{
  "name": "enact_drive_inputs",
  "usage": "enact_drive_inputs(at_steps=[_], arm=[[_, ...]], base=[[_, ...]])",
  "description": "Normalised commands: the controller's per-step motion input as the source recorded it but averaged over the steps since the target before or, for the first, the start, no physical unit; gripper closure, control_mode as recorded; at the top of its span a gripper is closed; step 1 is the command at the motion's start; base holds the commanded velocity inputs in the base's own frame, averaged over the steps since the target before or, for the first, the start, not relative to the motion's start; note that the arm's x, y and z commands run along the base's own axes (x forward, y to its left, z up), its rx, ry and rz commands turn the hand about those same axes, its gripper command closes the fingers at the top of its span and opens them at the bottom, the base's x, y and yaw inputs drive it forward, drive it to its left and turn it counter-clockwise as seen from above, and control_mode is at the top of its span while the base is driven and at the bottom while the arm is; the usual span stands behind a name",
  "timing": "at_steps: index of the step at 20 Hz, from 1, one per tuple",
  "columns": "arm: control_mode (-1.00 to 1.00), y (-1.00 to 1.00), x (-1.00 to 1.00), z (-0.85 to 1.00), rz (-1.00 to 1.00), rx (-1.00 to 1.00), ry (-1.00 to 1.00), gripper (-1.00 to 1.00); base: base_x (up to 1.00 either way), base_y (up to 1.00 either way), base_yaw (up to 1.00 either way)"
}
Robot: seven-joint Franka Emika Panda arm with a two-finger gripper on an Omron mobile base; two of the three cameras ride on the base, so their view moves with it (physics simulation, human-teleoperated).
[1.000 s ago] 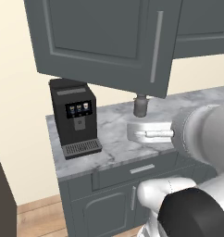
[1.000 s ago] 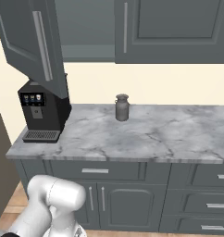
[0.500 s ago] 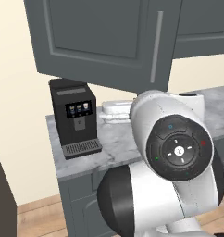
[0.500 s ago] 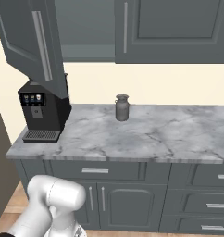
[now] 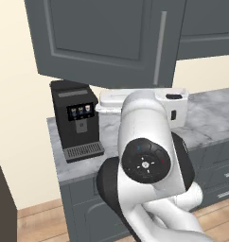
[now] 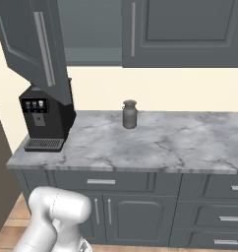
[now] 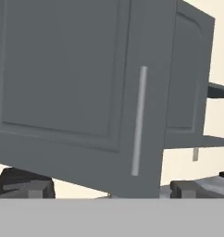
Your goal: Close all open cabinet doors.
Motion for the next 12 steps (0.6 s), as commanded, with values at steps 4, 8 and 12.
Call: enact_drive_inputs(at_steps=[4, 8, 12], arm=[[-1.0, -0.01, -0.21, 0.31, 0.0, 0.09, -0.07, -1.0], [-1.0, -0.01, 0.32, 0.01, 0.0, 0.02, 0.03, -1.0], [-1.0, -0.11, 0.81, 0.0, 0.0, 0.01, 0.18, -1.0]], base=[[0.0, 0.0, 0.0], [0.0, 0.0, 0.0], [0.0, 0.0, 0.0]])
